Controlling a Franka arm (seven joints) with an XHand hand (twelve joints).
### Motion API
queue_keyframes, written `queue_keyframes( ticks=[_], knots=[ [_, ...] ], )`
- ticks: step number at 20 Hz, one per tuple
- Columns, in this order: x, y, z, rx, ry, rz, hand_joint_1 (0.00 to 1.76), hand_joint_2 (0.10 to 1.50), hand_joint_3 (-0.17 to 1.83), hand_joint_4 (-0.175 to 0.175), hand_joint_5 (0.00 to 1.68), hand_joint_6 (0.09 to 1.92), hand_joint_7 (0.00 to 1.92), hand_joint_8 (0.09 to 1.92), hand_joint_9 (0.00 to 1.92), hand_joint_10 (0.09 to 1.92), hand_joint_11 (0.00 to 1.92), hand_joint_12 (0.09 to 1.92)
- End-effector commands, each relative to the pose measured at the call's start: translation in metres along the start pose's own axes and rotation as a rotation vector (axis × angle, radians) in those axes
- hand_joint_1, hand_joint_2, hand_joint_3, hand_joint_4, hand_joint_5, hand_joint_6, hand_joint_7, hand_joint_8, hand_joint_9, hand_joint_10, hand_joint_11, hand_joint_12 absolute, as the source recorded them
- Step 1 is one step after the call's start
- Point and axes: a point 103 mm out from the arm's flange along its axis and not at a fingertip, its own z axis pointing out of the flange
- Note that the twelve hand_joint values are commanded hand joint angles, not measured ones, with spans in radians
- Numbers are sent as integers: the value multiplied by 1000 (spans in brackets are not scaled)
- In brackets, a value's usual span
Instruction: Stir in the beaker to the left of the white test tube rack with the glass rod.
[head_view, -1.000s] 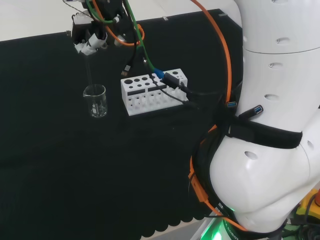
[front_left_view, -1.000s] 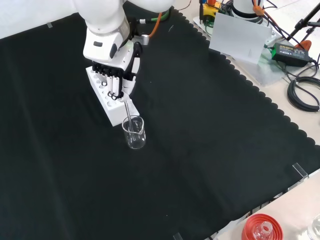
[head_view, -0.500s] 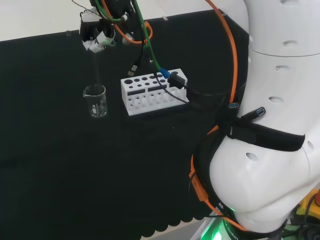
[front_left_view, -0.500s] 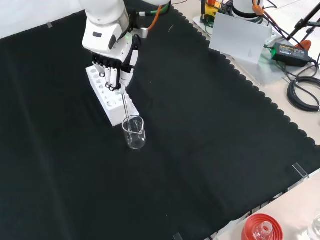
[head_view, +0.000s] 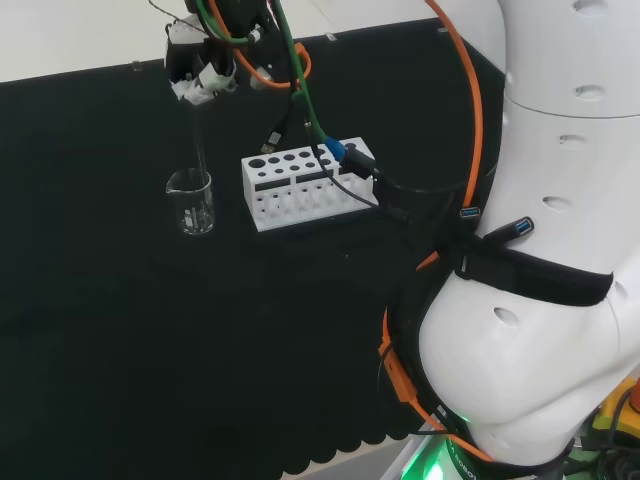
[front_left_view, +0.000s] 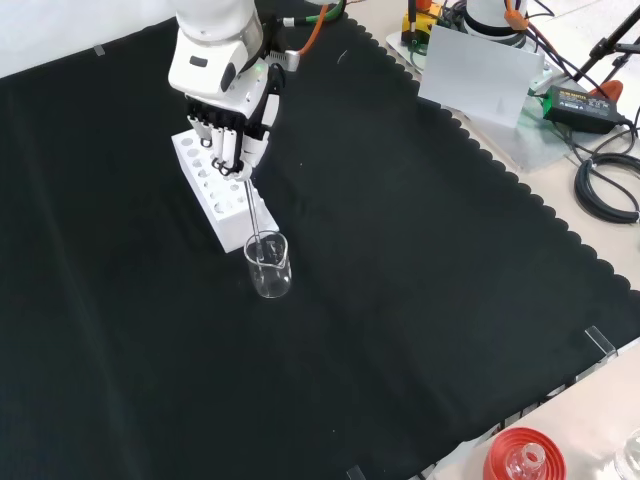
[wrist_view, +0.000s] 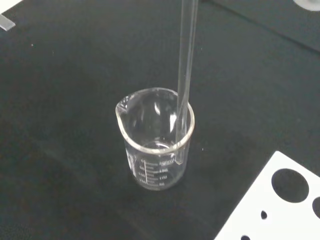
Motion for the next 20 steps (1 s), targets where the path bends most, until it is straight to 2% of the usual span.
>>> queue_keyframes(
  ticks=[1, 7, 20],
  knots=[
    [32, -2, 11, -24, 16, -55, 1293, 1131, -175, -175, 1097, 824, 1143, 842, 1671, 562, 1580, 716],
    [48, 6, -9, -15, 7, -68, 1293, 1131, -175, -175, 1097, 824, 1143, 842, 1671, 562, 1580, 716],
    [49, 5, -12, -14, 2, -66, 1293, 1130, -175, -175, 1097, 823, 1144, 841, 1671, 562, 1580, 716]
  ],
)
